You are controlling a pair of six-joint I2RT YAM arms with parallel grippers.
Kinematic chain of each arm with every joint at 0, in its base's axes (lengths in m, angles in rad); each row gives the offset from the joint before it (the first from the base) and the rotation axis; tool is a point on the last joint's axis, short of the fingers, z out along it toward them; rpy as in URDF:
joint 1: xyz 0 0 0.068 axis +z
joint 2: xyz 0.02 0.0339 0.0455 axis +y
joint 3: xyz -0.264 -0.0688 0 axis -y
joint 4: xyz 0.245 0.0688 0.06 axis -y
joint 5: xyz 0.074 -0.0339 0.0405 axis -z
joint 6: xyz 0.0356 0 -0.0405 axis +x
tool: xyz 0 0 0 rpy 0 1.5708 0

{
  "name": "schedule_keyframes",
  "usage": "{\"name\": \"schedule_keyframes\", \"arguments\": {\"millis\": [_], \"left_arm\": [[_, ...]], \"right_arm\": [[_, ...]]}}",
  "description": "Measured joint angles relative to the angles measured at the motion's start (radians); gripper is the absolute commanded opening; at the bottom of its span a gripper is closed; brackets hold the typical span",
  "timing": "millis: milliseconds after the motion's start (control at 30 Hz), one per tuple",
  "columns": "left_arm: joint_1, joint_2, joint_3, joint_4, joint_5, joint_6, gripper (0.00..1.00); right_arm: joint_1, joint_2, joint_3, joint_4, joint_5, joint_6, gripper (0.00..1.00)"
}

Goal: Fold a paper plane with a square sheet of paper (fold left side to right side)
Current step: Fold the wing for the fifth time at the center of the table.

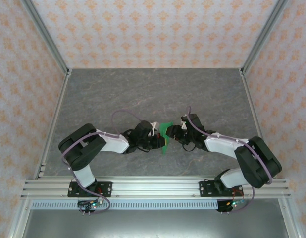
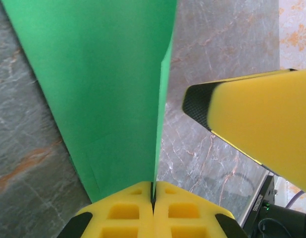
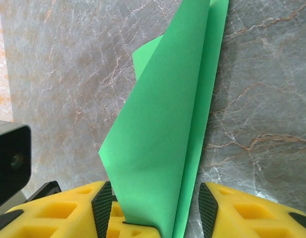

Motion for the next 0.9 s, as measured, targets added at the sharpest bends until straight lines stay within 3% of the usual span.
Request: {"name": "schedule_keyframes", "arguments": {"millis": [767,900], "left_arm": [[0.015,0.023,-0.018,0.081,0.019,-0.042,0.0],[0.015,0.031,-0.018,0.081,0.019,-0.042,0.04]], "right_arm": [[-0.003,0.108,0.009,0.031,-0.002,0.042,0.49],[-0.003,0.117,0.026,0.005,-0.002,0.045,0.48]]}}
